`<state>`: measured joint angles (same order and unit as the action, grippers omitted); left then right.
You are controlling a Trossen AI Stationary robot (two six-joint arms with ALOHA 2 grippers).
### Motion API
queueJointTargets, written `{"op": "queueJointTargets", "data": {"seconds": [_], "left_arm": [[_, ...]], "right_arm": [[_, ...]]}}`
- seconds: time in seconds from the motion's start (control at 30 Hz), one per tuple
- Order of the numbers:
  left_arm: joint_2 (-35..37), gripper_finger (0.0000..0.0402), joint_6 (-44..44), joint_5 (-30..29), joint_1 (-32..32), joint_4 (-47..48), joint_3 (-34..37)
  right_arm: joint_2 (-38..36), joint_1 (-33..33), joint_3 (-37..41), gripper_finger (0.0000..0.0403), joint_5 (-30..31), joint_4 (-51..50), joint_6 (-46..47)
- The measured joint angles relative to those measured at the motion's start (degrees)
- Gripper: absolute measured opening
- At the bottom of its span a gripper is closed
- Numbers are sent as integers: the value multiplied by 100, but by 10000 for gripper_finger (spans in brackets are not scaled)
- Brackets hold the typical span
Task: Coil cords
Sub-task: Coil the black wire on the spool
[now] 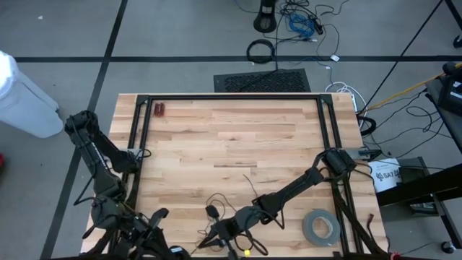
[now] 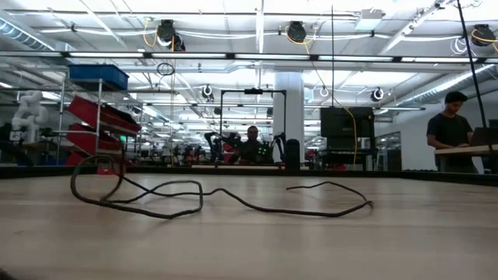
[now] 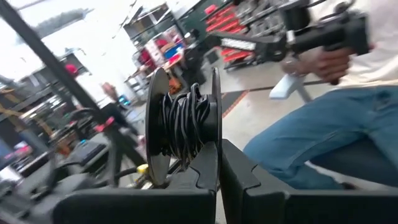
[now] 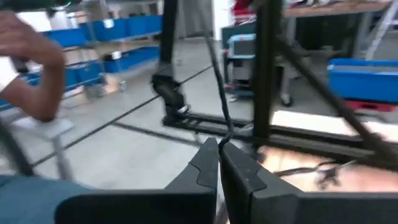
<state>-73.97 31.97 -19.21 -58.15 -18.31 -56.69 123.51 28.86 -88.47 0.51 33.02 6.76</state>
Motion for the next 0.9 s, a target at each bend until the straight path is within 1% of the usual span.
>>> {"op": "queueJointTargets", "data": {"seconds": [0.07, 0.23, 0.4, 0.47, 0.6, 0.73, 0.83, 0.9], "left_arm": [[0, 3, 0, 189, 41, -22, 0], [-1, 3, -22, 622, 184, -65, 0], [-94, 3, -169, 1021, 385, -66, 0], [-155, 3, -170, 1177, 468, -65, 0], [-239, 3, -275, 1480, 624, -47, 0], [-254, 3, -449, 1910, 725, -24, 0], [-254, 3, -581, 2167, 749, -20, 0], [-254, 3, -621, 2294, 747, 44, 0]], "right_arm": [[-152, -30, 0, 1, 220, -237, -126], [-474, -147, -9, 1, 521, -636, -393], [-615, -192, -13, 0, 580, -749, -594], [-620, -212, -126, 0, 575, -918, -633], [-620, -229, -491, 0, 591, -1597, -691], [-620, -211, -777, 0, 982, -2141, -824], [-626, -189, -945, 0, 1023, -2455, -847], [-626, -160, -960, 0, 1153, -2536, -847]]}}
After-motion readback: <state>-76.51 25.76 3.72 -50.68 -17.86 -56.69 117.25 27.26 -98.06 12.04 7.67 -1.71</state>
